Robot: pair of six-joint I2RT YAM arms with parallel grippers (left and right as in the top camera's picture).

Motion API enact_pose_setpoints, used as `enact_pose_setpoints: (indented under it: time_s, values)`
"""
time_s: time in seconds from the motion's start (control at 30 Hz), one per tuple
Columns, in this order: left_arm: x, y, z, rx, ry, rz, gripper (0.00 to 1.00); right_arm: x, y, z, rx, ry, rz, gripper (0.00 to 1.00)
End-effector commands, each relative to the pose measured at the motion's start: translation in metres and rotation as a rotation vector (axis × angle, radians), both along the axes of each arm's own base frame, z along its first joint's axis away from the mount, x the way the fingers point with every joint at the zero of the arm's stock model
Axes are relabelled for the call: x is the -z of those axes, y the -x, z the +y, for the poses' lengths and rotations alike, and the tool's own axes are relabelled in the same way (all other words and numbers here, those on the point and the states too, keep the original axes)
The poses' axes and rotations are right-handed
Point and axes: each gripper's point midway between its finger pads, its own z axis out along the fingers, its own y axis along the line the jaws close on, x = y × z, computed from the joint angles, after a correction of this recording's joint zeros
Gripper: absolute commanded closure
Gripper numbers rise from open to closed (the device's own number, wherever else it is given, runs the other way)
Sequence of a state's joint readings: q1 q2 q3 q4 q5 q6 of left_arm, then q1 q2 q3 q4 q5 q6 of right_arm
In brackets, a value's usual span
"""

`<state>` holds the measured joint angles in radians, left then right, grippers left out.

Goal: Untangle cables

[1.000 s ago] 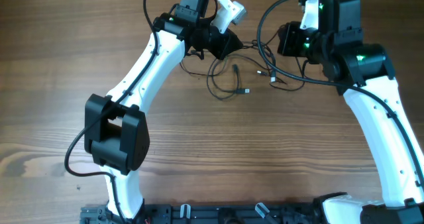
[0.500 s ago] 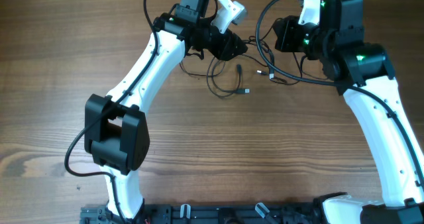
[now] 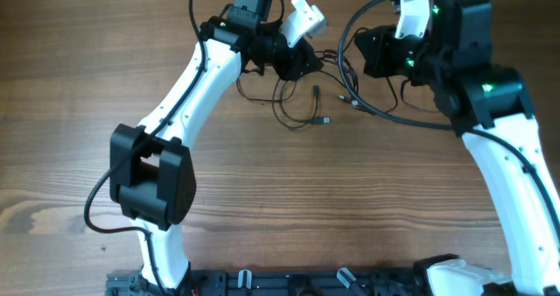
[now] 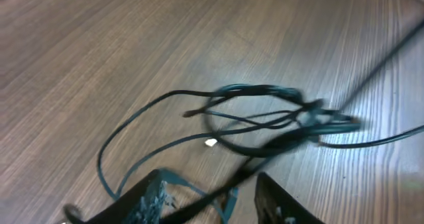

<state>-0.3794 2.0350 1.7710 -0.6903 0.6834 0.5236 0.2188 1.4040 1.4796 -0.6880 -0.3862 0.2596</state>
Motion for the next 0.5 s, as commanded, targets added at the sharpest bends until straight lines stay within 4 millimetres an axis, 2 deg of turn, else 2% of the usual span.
enact_pose_setpoints:
  time_s: [0.0, 0.1, 0.17, 0.37, 0.47]
  values:
    - [0.004, -0.008, 0.008, 0.034, 0.006, -0.032, 0.62, -0.024, 0.015, 0.001, -0.035, -0.018, -0.068, 0.96]
    - [0.003, -0.012, 0.013, 0.03, 0.026, -0.031, 0.79, -0.032, 0.022, -0.001, -0.035, -0.022, -0.083, 0.96]
    - [0.001, -0.015, 0.017, 0.023, 0.034, -0.037, 0.8, -0.033, 0.024, -0.001, -0.031, -0.027, -0.078, 0.96]
    - [-0.001, -0.016, 0.017, 0.027, 0.05, -0.039, 0.96, -0.031, 0.025, -0.002, -0.029, -0.026, -0.067, 0.96]
    - [-0.001, -0.016, 0.017, 0.022, 0.052, -0.031, 0.96, -0.025, 0.02, -0.01, 0.025, 0.002, -0.056, 0.96]
